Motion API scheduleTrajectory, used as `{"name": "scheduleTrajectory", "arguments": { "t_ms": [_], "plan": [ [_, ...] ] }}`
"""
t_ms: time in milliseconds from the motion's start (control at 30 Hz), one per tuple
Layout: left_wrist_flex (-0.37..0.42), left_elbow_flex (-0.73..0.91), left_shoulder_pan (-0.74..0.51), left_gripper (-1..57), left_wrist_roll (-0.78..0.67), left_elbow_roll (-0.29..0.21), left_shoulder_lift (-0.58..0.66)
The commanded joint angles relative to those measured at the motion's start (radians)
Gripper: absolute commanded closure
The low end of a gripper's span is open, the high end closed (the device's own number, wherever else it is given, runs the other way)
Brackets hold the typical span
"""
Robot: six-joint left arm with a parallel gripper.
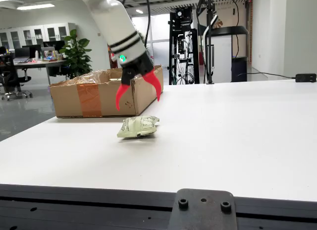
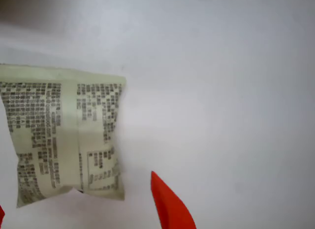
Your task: Grasp a snack and put it in the bin.
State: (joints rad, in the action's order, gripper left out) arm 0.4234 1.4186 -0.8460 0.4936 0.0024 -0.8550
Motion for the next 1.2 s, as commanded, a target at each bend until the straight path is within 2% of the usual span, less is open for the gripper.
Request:
{"name": "scheduleTrajectory", "arguments": {
  "t_ms": [33, 467, 1200],
  "plan": [
    [0.008, -0.041, 0.002, 0.3, 0.002, 0.001, -0.048],
    [0.009, -0.072, 0.055, 0.3, 0.003, 0.005, -0.087],
    [-0.030, -0.059, 0.029, 1.9, 0.003, 0.005, -0.127]
  ]
}}
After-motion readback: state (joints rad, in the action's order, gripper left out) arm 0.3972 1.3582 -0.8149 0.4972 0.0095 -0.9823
